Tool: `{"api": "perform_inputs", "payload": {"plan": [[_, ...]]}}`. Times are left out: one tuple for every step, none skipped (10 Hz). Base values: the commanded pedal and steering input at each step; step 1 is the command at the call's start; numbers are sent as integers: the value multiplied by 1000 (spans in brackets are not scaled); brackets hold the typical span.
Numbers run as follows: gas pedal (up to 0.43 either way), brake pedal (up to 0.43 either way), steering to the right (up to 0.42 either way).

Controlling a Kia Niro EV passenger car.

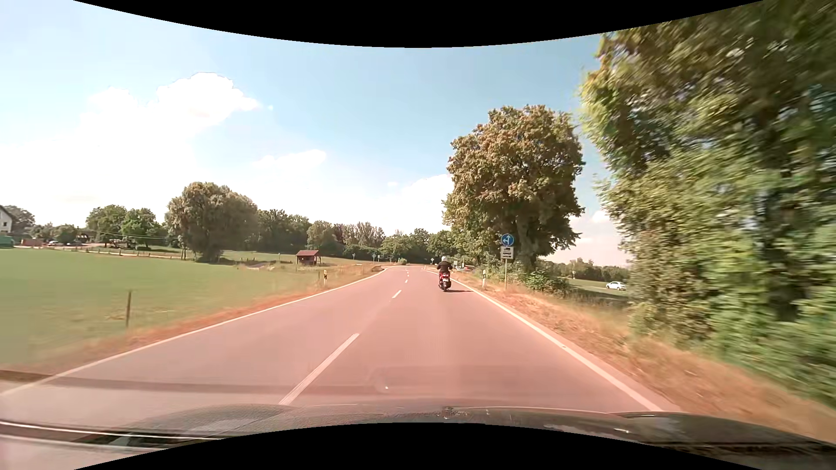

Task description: Follow the waypoints while adhering to traffic rules and regulations

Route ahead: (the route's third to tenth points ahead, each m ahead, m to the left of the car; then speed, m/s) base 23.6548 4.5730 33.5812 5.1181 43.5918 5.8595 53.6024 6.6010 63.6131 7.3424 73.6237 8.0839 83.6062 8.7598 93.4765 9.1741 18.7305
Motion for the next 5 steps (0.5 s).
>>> {"api": "perform_inputs", "payload": {"plan": [[228,6,-14],[240,6,-14],[240,6,-14],[240,6,-14],[240,6,-13]]}}
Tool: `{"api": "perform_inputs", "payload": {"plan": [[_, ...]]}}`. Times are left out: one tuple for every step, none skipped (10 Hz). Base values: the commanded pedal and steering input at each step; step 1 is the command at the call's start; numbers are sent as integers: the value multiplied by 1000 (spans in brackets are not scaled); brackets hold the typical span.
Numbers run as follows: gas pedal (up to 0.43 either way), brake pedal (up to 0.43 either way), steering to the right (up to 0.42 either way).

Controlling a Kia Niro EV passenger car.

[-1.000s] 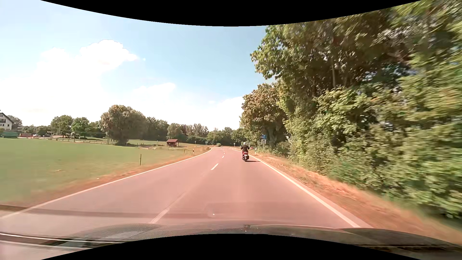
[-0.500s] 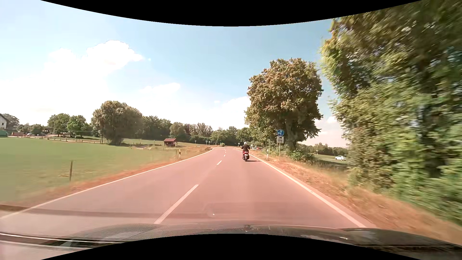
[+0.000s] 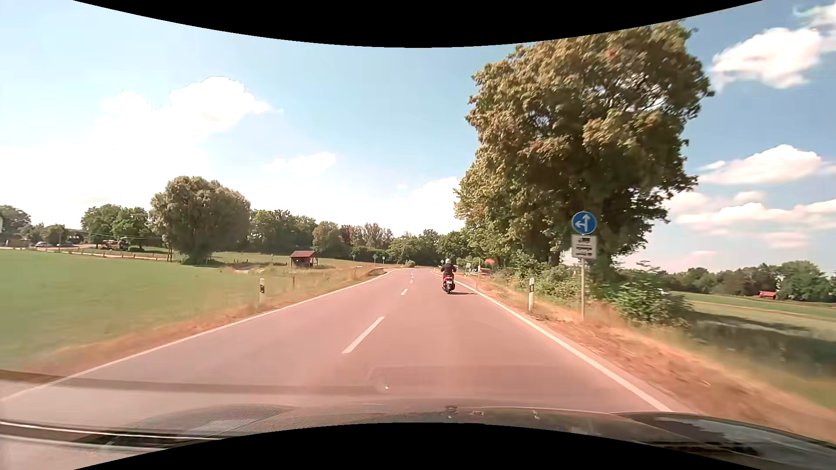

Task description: Follow the waypoints while adhering to traffic rules and regulations

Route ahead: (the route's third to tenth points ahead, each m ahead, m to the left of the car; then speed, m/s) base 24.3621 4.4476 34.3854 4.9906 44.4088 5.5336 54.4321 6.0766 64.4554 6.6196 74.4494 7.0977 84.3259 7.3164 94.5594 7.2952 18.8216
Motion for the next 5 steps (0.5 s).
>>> {"api": "perform_inputs", "payload": {"plan": [[240,6,-12],[240,6,-11],[240,6,-11],[240,6,-9],[248,6,-8]]}}
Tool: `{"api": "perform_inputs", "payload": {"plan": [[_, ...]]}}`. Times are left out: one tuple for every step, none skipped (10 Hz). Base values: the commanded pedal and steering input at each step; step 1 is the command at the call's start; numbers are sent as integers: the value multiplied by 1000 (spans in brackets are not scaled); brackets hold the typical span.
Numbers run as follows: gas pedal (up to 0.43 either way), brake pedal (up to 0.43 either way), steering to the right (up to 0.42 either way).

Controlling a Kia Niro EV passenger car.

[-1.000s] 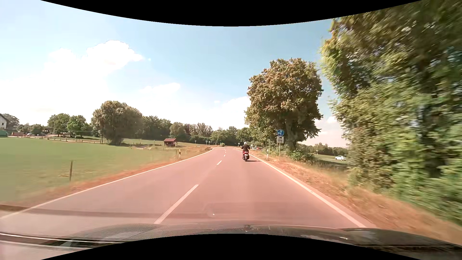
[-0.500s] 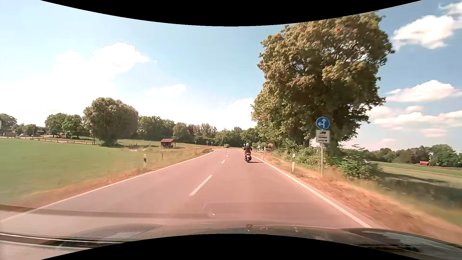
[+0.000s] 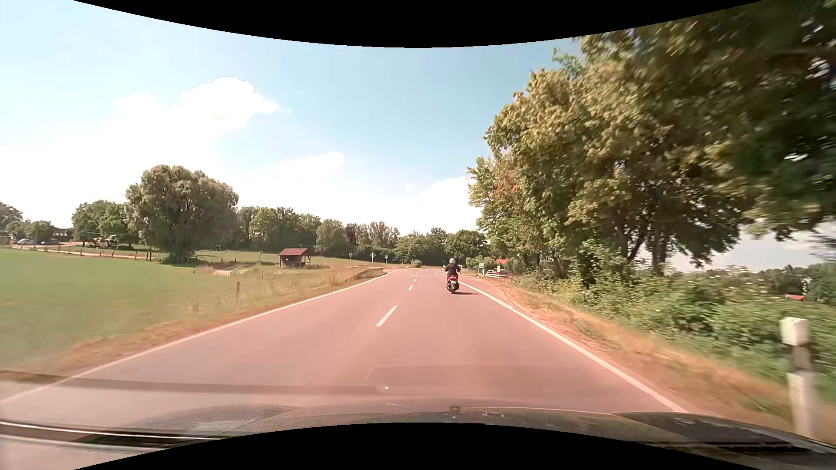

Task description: Follow the waypoints while adhering to traffic rules and regulations

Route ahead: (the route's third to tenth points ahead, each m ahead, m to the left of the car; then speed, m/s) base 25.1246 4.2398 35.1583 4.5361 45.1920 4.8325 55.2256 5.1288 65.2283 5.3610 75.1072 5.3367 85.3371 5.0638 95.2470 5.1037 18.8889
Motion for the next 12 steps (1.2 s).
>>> {"api": "perform_inputs", "payload": {"plan": [[248,6,-7],[248,6,-6],[260,6,-6],[260,6,-5],[260,6,-4],[260,6,-3],[260,6,-3],[260,6,-2],[260,6,-3],[260,6,-2],[260,6,-3],[260,6,-2]]}}
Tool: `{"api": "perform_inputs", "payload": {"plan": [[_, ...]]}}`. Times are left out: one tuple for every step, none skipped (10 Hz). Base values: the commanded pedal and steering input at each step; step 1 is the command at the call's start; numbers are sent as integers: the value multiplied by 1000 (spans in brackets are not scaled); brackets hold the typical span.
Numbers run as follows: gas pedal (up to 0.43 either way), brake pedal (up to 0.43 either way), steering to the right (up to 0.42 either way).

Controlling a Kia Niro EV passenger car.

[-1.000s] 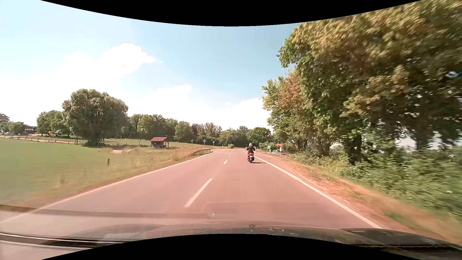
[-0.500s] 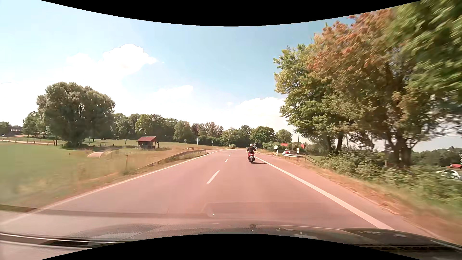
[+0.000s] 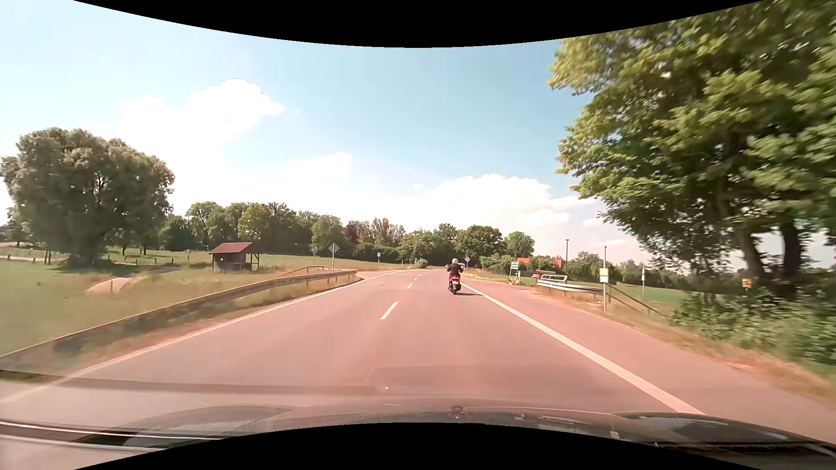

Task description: Follow the waypoints while adhering to traffic rules and regulations

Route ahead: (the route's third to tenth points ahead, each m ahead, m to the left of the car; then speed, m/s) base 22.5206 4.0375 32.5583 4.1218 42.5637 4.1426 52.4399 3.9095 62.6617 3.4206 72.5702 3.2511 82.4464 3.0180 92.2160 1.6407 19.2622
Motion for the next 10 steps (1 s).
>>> {"api": "perform_inputs", "payload": {"plan": [[260,6,-2],[260,6,-2],[248,6,-2],[240,6,1],[220,6,1],[197,6,1],[177,6,0],[169,6,-1],[169,6,-1],[138,6,-1]]}}
